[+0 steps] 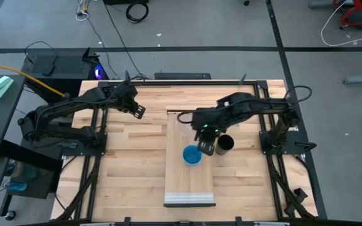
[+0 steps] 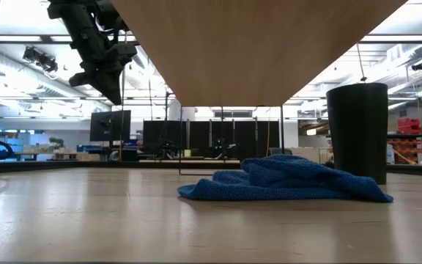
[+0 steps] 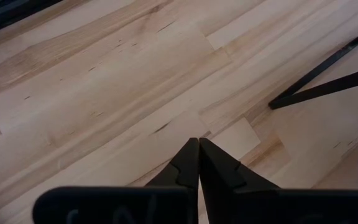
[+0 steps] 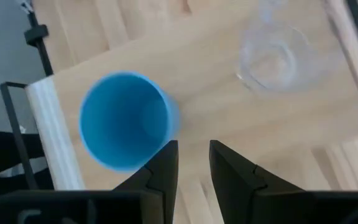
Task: Stack small to large cups/mugs on shelf
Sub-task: Put the blue cup on the shelf
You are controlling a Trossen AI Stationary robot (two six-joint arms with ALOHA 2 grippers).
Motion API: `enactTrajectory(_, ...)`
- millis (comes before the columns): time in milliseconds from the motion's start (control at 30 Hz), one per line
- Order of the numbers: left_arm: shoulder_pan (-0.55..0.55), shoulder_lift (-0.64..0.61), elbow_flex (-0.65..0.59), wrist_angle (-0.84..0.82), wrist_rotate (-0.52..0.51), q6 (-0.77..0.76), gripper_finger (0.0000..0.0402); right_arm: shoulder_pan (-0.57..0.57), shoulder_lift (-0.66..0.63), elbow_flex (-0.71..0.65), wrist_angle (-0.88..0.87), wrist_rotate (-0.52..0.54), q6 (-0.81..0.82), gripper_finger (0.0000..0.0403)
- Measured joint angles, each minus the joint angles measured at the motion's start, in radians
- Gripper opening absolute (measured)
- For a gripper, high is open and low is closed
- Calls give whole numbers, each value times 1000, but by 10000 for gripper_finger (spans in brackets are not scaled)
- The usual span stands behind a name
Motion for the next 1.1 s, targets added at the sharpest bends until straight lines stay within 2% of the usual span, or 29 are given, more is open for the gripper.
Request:
enactTrajectory(100, 0, 0, 0, -1, 0, 0, 21, 10, -34, 0, -61, 21, 43, 99)
enactTrajectory(267, 0, 0, 0, -1, 0, 0, 24, 58, -103, -51, -53, 89, 138, 95)
enactTrajectory(467, 0, 0, 0, 0, 0, 0, 15, 147, -184, -252, -47, 111, 289, 83)
enactTrajectory(600, 0, 0, 0, 5, 0, 0, 16, 199, -207, -418, 138, 111, 319, 79)
enactTrajectory(733, 0, 0, 0, 23, 0, 0, 22, 205, -202, -519, 342, 111, 311, 72)
enactTrajectory(1100, 0, 0, 0, 30, 0, -1, 13, 178, -195, -562, 421, 111, 281, 49)
